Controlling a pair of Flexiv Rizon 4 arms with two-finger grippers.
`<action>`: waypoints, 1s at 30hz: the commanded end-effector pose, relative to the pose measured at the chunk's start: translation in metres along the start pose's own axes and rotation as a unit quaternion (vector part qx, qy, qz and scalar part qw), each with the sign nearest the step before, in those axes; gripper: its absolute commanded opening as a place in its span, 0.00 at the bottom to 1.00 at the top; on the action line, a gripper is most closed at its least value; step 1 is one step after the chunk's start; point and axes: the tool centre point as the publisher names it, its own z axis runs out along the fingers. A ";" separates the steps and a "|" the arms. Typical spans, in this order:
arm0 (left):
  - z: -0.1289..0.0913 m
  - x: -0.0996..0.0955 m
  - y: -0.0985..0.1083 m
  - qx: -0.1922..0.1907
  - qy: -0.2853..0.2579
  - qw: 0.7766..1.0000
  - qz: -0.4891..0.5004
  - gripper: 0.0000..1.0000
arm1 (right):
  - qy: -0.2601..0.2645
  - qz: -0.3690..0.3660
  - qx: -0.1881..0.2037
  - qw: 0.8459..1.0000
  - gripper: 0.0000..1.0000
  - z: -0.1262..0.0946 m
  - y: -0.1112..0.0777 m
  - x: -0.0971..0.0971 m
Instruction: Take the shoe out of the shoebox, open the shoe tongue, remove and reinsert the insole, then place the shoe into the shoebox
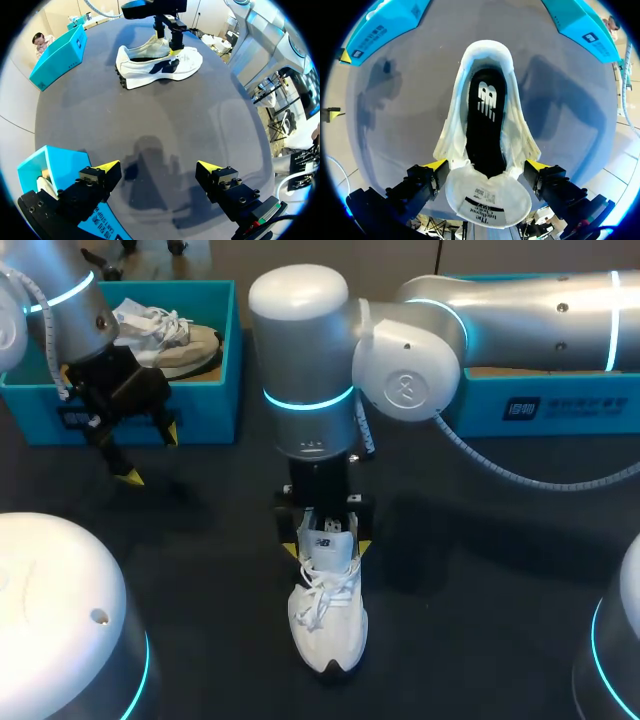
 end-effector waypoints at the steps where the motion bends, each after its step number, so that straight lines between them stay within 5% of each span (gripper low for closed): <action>1: -0.001 0.001 0.000 -0.002 0.000 1.000 0.000 1.00 | -0.004 0.006 -0.004 1.000 1.00 -0.005 -0.006 0.000; 16: -0.001 0.001 0.000 -0.002 0.000 1.000 0.000 1.00 | -0.005 0.022 -0.017 1.000 1.00 -0.023 -0.031 0.000; 30: -0.001 0.001 0.000 -0.002 0.000 1.000 0.000 1.00 | 0.010 0.034 -0.012 0.999 1.00 -0.036 -0.083 0.004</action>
